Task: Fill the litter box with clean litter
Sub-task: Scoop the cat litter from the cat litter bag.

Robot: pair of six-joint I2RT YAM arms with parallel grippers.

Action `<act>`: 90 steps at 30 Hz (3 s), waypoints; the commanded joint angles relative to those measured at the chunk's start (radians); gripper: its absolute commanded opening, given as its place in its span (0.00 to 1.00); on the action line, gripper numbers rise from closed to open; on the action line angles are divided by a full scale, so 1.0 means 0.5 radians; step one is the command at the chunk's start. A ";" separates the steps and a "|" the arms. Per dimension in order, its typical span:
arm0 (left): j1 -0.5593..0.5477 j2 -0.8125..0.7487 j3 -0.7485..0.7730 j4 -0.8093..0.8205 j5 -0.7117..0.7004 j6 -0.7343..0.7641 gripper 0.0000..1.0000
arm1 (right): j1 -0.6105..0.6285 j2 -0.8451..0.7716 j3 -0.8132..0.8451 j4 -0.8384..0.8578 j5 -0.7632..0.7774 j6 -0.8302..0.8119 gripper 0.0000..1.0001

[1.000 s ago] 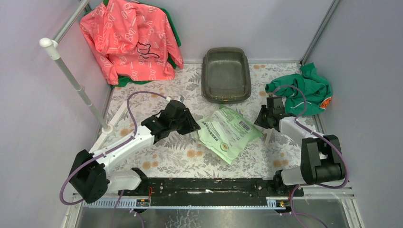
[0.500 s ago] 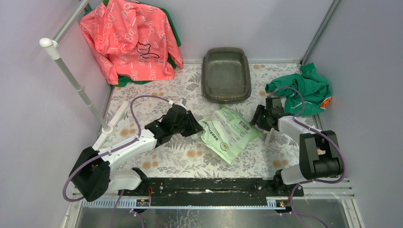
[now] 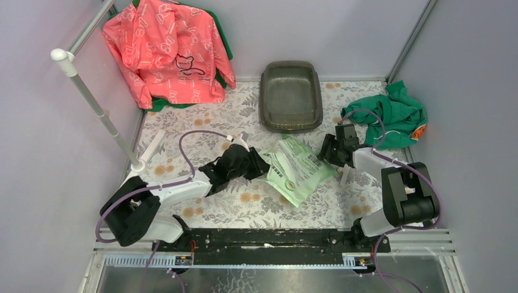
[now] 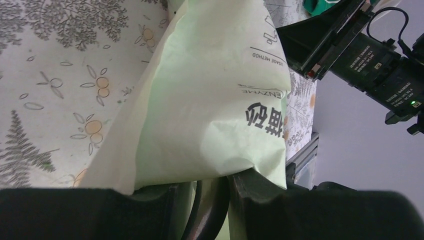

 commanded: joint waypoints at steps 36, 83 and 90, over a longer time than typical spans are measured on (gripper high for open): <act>-0.025 0.673 -0.384 2.001 0.642 0.020 0.00 | 0.097 -0.379 0.019 -0.220 0.002 0.011 0.66; 0.823 -0.864 -1.490 1.256 0.895 -0.304 0.00 | 0.098 -0.594 -0.098 -0.230 -0.112 0.017 0.68; 1.015 -1.062 -1.583 1.180 1.145 -0.421 0.00 | 0.097 -0.583 -0.096 -0.219 -0.112 0.017 0.68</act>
